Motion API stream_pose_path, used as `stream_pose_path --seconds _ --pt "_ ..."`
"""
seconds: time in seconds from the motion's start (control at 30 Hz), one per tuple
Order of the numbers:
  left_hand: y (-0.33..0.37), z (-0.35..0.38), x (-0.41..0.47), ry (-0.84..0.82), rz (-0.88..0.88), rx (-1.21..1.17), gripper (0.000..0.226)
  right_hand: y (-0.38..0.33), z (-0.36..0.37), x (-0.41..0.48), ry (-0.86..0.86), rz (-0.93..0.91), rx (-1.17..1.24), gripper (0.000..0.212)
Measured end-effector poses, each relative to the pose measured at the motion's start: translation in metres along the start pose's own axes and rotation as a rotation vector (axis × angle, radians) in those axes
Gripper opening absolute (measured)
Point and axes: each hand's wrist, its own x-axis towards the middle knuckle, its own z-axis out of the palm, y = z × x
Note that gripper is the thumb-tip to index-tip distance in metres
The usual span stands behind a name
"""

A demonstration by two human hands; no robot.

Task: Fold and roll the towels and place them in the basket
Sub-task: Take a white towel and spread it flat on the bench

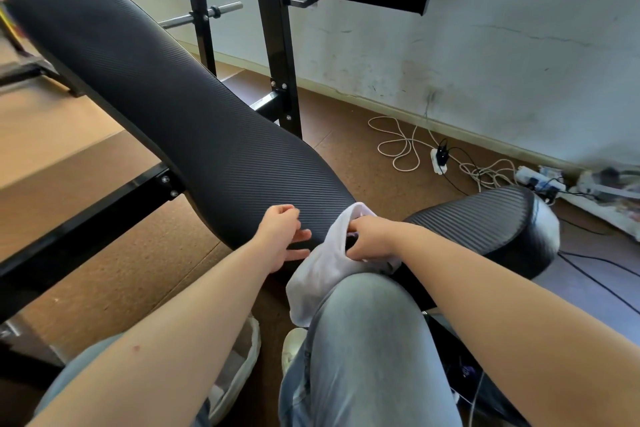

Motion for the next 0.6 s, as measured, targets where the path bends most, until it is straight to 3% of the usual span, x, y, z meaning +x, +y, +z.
stream_pose_path --seconds 0.13,0.2,0.3,0.4,0.6 --pt "-0.019 -0.003 -0.005 -0.233 -0.072 0.701 0.066 -0.007 0.006 0.002 -0.006 -0.018 -0.127 0.028" --pt "-0.033 0.0 0.0 -0.262 -0.015 0.816 0.06 -0.007 0.01 0.008 0.004 -0.026 -0.198 0.043" --pt "-0.039 0.003 0.004 -0.261 0.043 0.641 0.021 0.001 0.016 0.021 0.043 -0.019 -0.23 0.075" --pt "-0.032 0.004 0.008 -0.179 0.122 0.461 0.02 0.004 0.014 0.025 0.108 -0.077 -0.303 0.107" --pt "-0.002 0.002 0.015 0.047 0.223 0.004 0.018 0.009 0.019 0.034 0.128 -0.017 -0.231 0.116"
